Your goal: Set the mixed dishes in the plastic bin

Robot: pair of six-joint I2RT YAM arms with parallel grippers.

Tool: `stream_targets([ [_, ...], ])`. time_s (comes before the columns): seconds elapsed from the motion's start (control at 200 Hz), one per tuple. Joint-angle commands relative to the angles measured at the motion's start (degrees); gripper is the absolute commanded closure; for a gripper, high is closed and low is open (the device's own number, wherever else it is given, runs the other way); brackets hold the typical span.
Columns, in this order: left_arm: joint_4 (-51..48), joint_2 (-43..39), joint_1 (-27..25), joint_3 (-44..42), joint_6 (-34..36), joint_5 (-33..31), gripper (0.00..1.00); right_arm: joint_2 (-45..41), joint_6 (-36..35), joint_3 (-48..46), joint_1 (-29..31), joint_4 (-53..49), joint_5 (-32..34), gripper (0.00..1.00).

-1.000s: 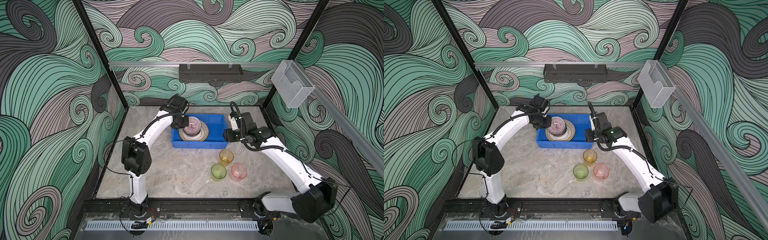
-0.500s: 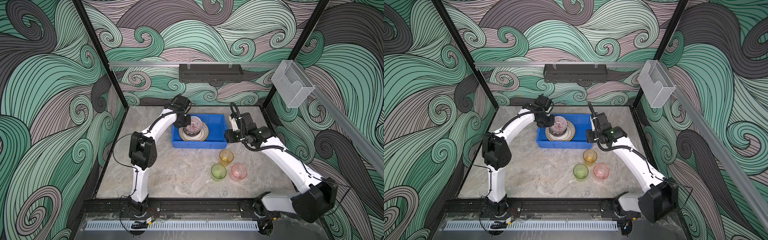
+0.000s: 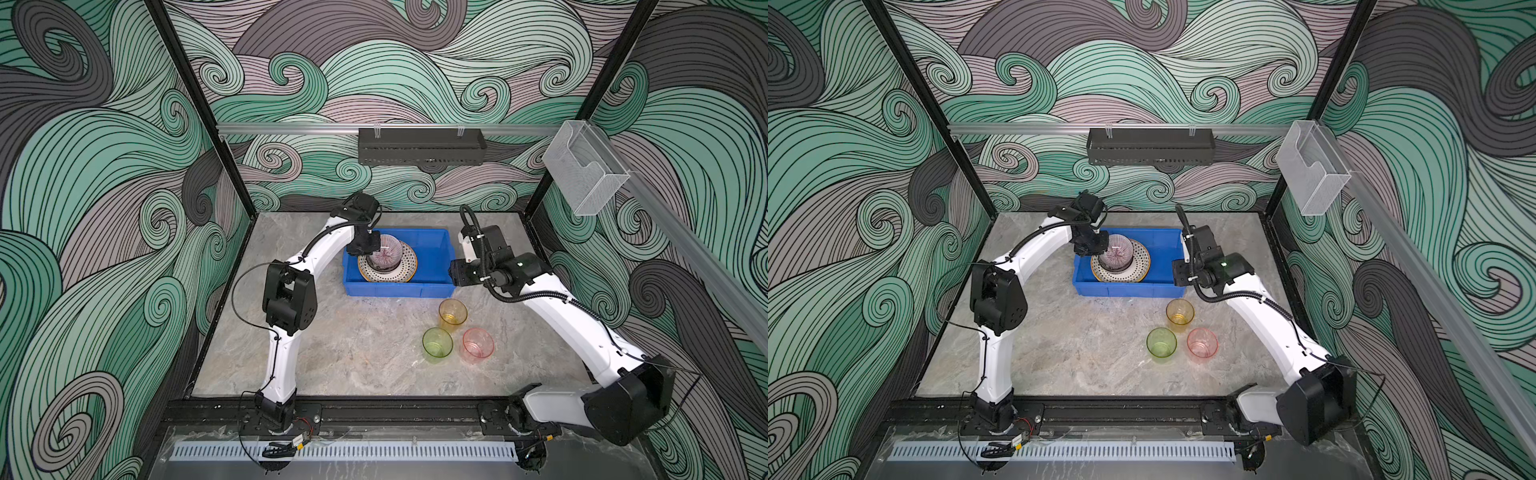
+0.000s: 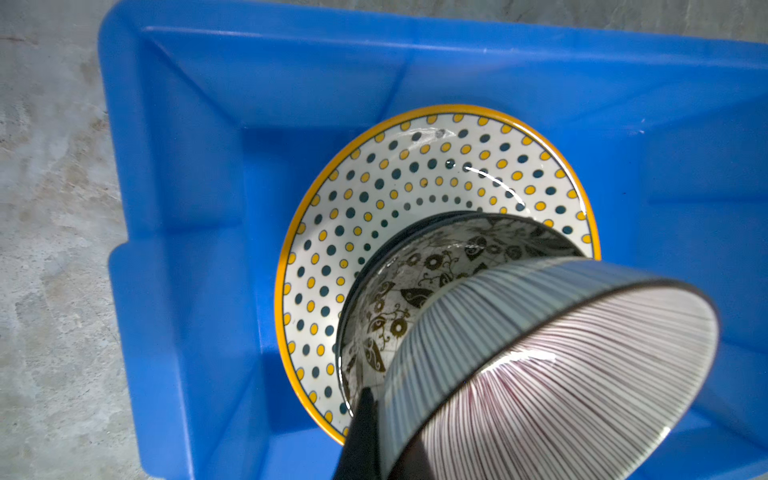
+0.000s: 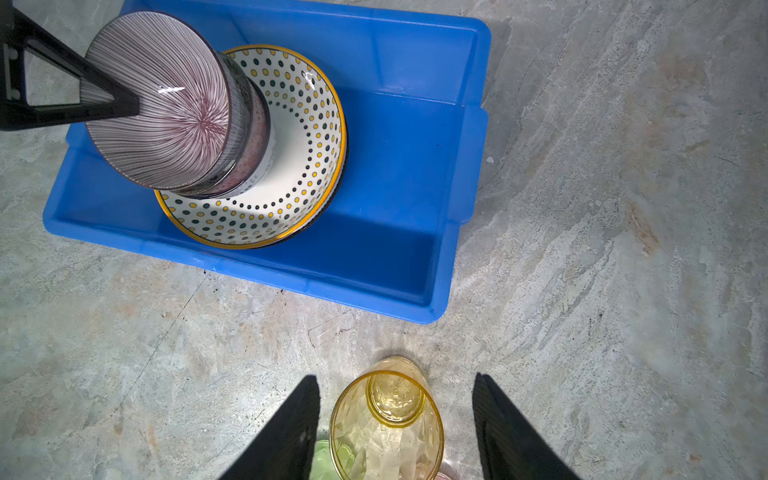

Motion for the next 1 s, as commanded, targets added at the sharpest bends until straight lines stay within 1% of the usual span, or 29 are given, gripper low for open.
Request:
stream_targets([
  [0.0, -1.38, 0.92, 0.48, 3.23, -0.1, 0.31, 1.0, 0.39, -0.21, 1.2, -0.26, -0.8, 0.07, 0.4],
  [0.551, -3.43, 2.95, 1.0, 3.76, -1.45, -0.33, 1.0, 1.7, 0.01, 1.11, -0.23, -0.82, -1.7, 0.41],
  [0.996, -5.21, 3.12, 1.2, 3.67, -2.19, -0.73, 0.89, 1.98, 0.41, 0.78, -0.2, -1.59, -3.31, 0.42],
])
